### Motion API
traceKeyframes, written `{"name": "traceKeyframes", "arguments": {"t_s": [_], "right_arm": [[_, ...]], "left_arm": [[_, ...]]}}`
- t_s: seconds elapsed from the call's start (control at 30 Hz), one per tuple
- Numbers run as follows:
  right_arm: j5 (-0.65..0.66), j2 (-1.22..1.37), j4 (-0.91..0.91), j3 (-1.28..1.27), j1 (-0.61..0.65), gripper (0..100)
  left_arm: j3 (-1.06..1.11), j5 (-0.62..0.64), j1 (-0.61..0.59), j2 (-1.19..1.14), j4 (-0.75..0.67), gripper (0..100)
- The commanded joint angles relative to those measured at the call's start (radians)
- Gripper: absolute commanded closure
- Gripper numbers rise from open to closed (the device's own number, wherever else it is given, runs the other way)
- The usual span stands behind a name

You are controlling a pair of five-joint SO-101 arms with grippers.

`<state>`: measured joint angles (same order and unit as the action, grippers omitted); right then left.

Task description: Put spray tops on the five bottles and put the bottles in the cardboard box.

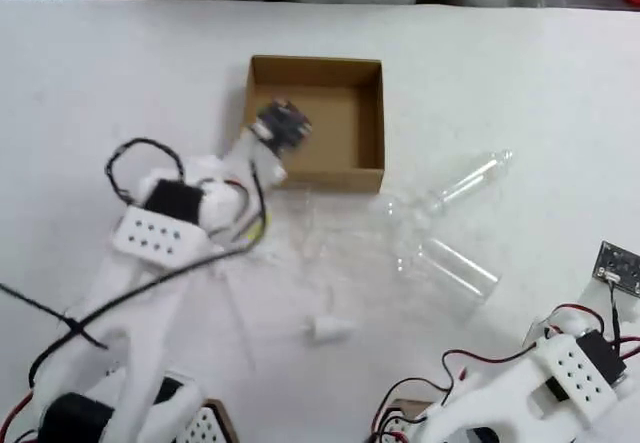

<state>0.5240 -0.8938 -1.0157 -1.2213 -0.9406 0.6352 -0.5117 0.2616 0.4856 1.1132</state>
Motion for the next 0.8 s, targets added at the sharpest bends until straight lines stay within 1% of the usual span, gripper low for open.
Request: {"name": "traceKeyframes", "arguments": {"t_s": [0.0, 0.1, 0.2, 0.3, 0.43, 0.57, 0.7, 0.77], "right_arm": [[-0.008, -0.015, 0.012, 0.006, -0.005, 97.8], [-0.008, -0.015, -0.004, 0.006, -0.004, 97.8], [-0.008, -0.015, -0.005, 0.005, -0.002, 97.8], [-0.008, -0.015, -0.001, -0.009, 0.028, 97.8], [-0.002, -0.015, 0.012, -0.026, 0.059, 97.8], [0.0, -0.015, 0.013, -0.028, 0.061, 97.8], [0.0, -0.015, 0.013, -0.035, 0.061, 97.8], [0.0, -0.015, 0.015, -0.04, 0.068, 97.8]], "left_arm": [[-0.041, -0.087, 0.186, 0.093, 0.149, 80], [-0.041, -0.163, 0.312, 0.102, 0.25, 80], [-0.038, -0.245, 0.4, 0.102, 0.311, 80], [0.005, -0.264, 0.481, 0.102, 0.307, 80], [0.068, -0.261, 0.582, 0.102, 0.247, 80], [0.121, -0.259, 0.604, 0.101, 0.141, 79], [0.17, -0.259, 0.588, 0.101, 0.066, 73], [0.189, -0.259, 0.575, 0.101, 0.034, 72]]}}
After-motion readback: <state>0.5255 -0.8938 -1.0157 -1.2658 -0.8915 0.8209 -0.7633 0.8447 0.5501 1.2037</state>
